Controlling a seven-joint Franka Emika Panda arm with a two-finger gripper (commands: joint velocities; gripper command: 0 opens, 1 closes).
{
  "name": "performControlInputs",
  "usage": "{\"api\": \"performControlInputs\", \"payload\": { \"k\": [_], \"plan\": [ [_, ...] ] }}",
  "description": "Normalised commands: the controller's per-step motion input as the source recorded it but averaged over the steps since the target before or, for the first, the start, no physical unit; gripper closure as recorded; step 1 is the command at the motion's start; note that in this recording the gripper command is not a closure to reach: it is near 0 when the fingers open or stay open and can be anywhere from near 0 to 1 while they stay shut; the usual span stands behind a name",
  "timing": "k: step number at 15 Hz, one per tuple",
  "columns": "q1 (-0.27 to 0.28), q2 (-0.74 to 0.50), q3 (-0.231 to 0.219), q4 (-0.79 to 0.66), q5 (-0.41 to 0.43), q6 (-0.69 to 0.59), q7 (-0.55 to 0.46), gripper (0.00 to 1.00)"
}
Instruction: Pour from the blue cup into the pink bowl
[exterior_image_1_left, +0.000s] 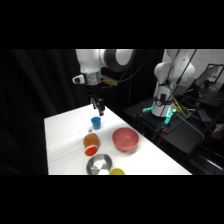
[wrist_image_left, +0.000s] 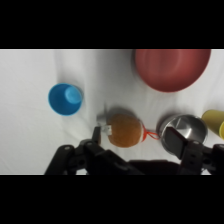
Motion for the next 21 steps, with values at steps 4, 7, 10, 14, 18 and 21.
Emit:
{"api": "performControlInputs", "payload": {
  "k": [4, 7, 10, 14, 18, 21],
  "plan": [
    [-0.145, 0.11, -0.059, 0.15, 0.192, 0.20, -0.11, 0.00],
    [-0.055, 0.17, -0.021, -0.01, 0.195, 0.43, 0.10, 0.00],
    [-0.015, 0.14, -0.020, -0.14, 0.092, 0.45, 0.16, 0.00],
    [-0.002, 0.07, -0.027, -0.16, 0.055, 0.34, 0.15, 0.00],
    [0.004, 0.03, -0.022, -0.10, 0.067, 0.23, 0.11, 0.00],
    [-0.018, 0.13, 0.001, -0.01, 0.134, 0.23, 0.05, 0.00]
  ]
}}
